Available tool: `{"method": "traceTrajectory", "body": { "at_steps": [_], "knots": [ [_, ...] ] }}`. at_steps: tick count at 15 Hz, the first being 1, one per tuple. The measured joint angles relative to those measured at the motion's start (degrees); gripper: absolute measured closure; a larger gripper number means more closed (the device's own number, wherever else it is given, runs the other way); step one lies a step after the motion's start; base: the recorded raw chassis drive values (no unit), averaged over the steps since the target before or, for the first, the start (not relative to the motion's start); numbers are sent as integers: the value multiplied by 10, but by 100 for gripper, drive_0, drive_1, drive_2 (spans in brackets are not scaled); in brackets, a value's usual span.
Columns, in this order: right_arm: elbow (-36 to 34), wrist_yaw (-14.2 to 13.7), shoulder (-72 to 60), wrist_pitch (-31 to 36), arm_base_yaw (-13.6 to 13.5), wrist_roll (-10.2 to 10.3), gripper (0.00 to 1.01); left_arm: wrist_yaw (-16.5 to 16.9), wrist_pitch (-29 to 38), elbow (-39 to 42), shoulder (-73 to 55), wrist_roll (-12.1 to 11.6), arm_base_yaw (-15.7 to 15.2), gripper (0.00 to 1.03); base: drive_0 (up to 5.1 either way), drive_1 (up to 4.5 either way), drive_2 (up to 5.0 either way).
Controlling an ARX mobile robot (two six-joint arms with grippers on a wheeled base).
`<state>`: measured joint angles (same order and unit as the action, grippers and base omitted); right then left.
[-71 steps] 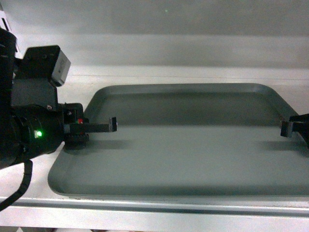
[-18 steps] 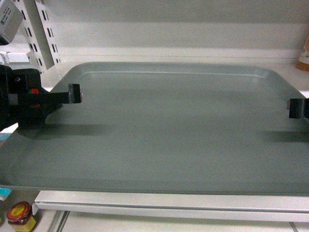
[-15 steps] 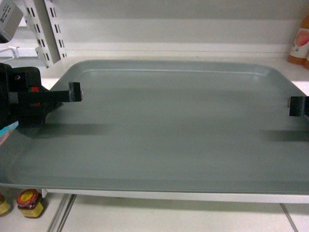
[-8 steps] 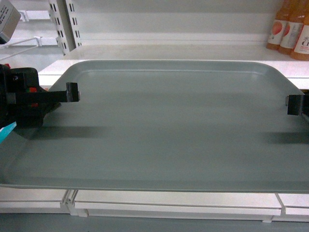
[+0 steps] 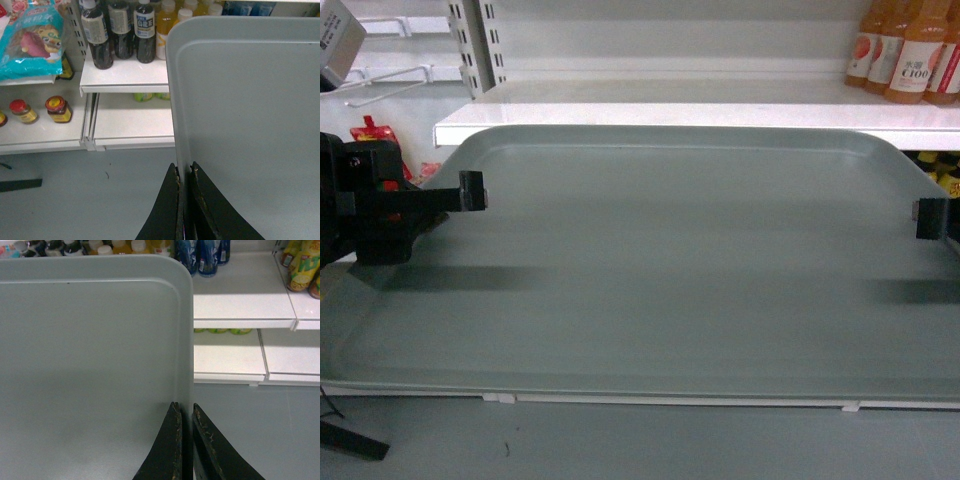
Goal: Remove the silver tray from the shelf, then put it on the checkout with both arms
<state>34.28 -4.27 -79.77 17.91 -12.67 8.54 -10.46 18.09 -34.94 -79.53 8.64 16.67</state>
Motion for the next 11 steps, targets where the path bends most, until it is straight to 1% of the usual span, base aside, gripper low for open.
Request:
{"method": "traceTrajectory", "body": {
  "at_steps": [11],
  "knots": [
    [0,-1,1,1,-1,0,98,0,-2,0,1,0,-1,100,6,-411,423]
  ]
}}
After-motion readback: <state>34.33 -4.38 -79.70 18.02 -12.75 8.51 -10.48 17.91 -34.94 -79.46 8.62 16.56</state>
